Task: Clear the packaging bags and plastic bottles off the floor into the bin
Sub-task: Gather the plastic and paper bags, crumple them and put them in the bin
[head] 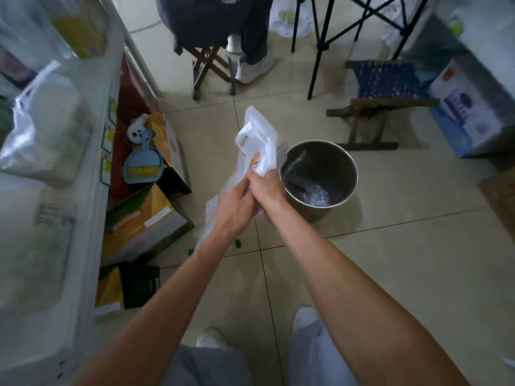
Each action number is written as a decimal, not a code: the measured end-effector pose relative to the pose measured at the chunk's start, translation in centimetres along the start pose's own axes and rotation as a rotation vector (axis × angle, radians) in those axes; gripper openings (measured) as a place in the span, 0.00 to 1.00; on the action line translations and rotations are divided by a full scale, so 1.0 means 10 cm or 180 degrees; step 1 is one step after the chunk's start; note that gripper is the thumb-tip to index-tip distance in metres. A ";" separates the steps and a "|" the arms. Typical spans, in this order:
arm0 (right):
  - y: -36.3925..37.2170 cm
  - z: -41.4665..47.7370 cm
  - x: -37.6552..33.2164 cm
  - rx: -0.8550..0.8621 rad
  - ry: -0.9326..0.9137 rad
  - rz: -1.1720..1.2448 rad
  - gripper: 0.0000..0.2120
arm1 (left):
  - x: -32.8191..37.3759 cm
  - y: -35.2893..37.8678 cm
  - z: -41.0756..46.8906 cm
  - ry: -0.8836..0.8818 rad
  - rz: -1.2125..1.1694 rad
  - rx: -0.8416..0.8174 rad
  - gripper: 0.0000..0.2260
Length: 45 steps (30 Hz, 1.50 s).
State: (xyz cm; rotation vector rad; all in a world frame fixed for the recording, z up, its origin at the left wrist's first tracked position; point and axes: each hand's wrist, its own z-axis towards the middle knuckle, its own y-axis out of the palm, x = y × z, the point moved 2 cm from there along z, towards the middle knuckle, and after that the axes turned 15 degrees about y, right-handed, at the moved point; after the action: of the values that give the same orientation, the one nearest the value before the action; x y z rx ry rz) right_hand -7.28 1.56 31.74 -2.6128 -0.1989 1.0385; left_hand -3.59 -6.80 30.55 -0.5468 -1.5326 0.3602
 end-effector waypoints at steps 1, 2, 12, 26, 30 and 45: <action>-0.10 -0.11 -0.03 0.0036 -0.0082 -0.0007 0.18 | 0.14 -0.01 -0.07 0.0045 -0.0030 0.0017 0.20; -0.21 -0.21 -0.08 0.0083 -0.0218 -0.0057 0.18 | 0.29 -0.04 -0.12 0.0112 -0.0076 0.0013 0.19; -1.35 -0.40 -0.40 0.0993 -0.1009 -0.0400 0.18 | 0.74 0.09 0.20 0.0724 -0.1018 -0.0346 0.20; -1.38 0.84 0.20 0.1465 -0.0969 -0.1709 0.25 | 0.13 0.65 0.66 -0.0103 -0.0083 -0.1006 0.24; -1.12 1.10 0.45 0.1266 -0.0969 -0.2358 0.27 | 0.03 0.63 0.70 -0.0195 -0.0055 -0.0828 0.23; -0.76 1.92 0.43 0.0683 -0.0556 -0.3022 0.12 | -0.29 1.03 1.00 0.0365 0.0283 -0.1133 0.24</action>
State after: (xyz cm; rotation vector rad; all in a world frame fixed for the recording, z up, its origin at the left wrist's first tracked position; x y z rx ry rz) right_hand -17.42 14.43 18.44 -1.8417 -1.1515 0.8385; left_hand -12.43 1.24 22.09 -0.9013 -1.4714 0.1195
